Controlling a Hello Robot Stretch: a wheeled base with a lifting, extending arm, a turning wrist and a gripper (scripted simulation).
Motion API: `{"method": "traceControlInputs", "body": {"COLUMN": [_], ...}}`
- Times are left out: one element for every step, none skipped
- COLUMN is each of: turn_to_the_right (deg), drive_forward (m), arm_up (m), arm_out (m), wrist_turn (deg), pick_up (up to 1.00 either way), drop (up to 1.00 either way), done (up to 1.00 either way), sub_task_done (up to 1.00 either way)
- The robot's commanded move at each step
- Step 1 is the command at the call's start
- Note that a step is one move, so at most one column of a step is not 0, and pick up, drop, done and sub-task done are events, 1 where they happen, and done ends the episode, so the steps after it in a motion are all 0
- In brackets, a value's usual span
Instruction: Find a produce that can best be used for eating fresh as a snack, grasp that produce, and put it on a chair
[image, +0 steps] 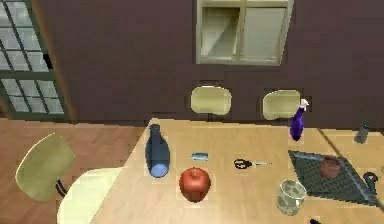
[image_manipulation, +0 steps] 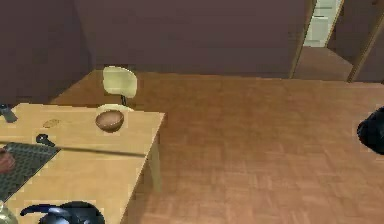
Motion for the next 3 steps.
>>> {"method": "traceControlInputs", "body": {"turn_to_the_right": [-45.0,-36.0,0.0], "drive_forward": [0.0,0.0,0.0], "arm_up": [0.0,0.0,0.5], "arm_out": [0.0,0.0,0.0], "wrist_turn": [0.0,0.0,0.0], "pick_up": [0.0,0.0,0.0], "drop": [0.0,0.0,0.0], "done": [0.0,0.0,0.0], "sub_task_done": [0.0,0.0,0.0]}}
